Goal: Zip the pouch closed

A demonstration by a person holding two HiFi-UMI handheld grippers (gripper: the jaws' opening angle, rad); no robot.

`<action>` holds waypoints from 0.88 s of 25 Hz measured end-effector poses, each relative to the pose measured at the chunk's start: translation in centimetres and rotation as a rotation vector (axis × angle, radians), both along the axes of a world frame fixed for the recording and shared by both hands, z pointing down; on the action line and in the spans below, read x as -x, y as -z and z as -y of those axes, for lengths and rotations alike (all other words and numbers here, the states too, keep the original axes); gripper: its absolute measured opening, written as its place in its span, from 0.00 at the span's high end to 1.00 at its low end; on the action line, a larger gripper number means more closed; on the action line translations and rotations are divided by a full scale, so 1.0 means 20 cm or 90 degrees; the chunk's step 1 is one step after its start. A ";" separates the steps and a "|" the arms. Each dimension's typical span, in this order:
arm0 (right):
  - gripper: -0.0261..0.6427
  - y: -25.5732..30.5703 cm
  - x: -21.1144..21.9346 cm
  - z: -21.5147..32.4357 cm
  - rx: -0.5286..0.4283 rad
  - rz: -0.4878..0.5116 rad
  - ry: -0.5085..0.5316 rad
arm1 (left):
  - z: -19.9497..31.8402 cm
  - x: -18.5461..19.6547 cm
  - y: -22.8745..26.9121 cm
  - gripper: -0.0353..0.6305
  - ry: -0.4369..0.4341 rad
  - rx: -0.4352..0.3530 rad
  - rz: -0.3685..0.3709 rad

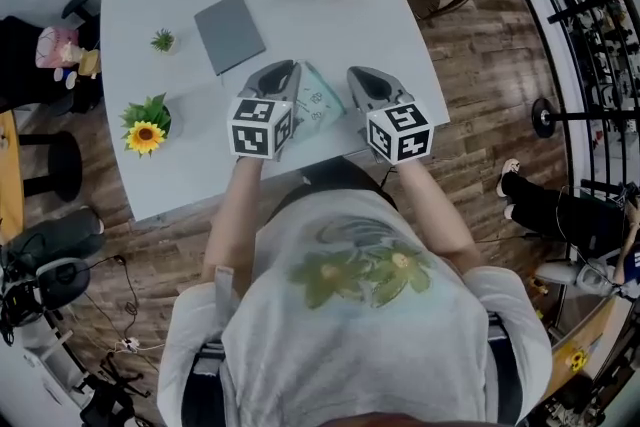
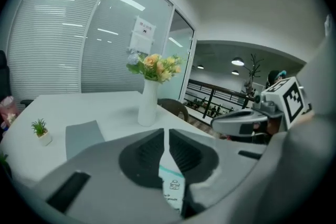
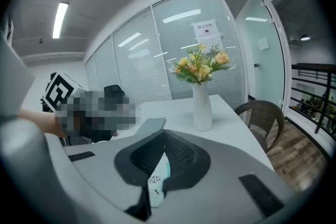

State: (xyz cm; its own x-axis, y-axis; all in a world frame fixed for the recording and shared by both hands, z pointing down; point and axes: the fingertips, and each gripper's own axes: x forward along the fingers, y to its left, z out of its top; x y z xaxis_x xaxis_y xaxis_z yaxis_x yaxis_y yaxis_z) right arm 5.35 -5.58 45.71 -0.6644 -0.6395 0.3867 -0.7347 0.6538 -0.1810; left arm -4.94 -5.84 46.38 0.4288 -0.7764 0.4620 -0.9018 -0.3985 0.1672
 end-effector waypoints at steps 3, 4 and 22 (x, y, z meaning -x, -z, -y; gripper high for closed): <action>0.94 0.06 0.02 -0.05 -0.015 0.011 0.003 | -0.06 -0.04 0.08 0.93 0.001 -0.026 -0.008; 0.94 0.08 0.03 -0.07 -0.021 0.015 0.005 | -0.08 -0.05 0.11 0.94 0.001 -0.033 -0.011; 0.94 0.21 0.11 -0.25 -0.059 0.033 0.023 | -0.28 -0.12 0.25 0.94 0.002 -0.070 -0.024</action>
State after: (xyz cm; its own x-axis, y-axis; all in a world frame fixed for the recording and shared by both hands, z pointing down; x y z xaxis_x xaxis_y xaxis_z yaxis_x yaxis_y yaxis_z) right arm 3.17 -0.54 41.42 -0.7051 -0.6463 0.2917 -0.7016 0.6955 -0.1551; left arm -2.45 -0.25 41.44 0.4413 -0.8227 0.3584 -0.8971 -0.4131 0.1564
